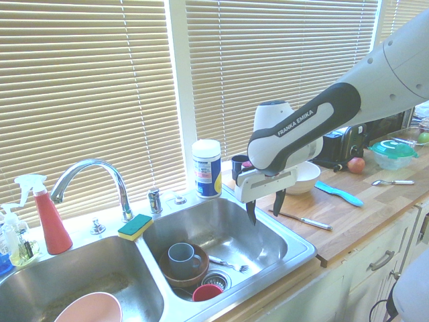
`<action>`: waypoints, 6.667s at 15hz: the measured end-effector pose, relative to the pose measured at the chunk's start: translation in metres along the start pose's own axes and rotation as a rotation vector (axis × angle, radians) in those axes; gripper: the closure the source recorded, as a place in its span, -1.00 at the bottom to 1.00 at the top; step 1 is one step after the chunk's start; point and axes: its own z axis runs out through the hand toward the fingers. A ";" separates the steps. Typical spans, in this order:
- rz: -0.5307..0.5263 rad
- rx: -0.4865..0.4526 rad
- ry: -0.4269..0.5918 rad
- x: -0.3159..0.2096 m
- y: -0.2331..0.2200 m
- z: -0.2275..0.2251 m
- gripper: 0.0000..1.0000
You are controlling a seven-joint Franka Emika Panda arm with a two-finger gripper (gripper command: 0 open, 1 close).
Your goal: Put the knife into the sink
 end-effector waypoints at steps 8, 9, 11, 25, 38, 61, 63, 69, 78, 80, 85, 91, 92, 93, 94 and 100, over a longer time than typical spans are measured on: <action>-0.209 -0.009 -0.017 0.017 0.043 -0.048 -1.00; -0.253 -0.010 -0.025 0.022 0.059 -0.058 -1.00; -0.302 -0.001 -0.026 0.037 0.087 -0.069 -1.00; -0.338 -0.056 -0.057 0.082 0.161 0.024 -1.00; -0.336 -0.070 -0.084 0.082 0.161 0.058 1.00; -0.245 -0.003 -0.038 0.091 0.141 0.035 1.00; -0.228 0.033 -0.010 0.095 0.130 0.006 1.00; -0.168 0.093 0.062 0.063 0.078 -0.095 1.00; 0.000 0.059 0.115 -0.036 -0.039 -0.070 1.00; 0.025 0.062 0.119 -0.048 -0.050 -0.039 1.00; 0.056 0.043 0.113 -0.091 -0.070 0.027 1.00; 0.077 0.033 0.083 -0.106 -0.082 0.089 1.00; 0.077 0.033 0.076 -0.106 -0.082 0.100 1.00; 0.075 0.030 0.073 -0.103 -0.082 0.111 1.00; 0.075 0.028 0.071 -0.098 -0.081 0.121 1.00; 0.085 0.024 0.040 -0.076 -0.082 0.167 1.00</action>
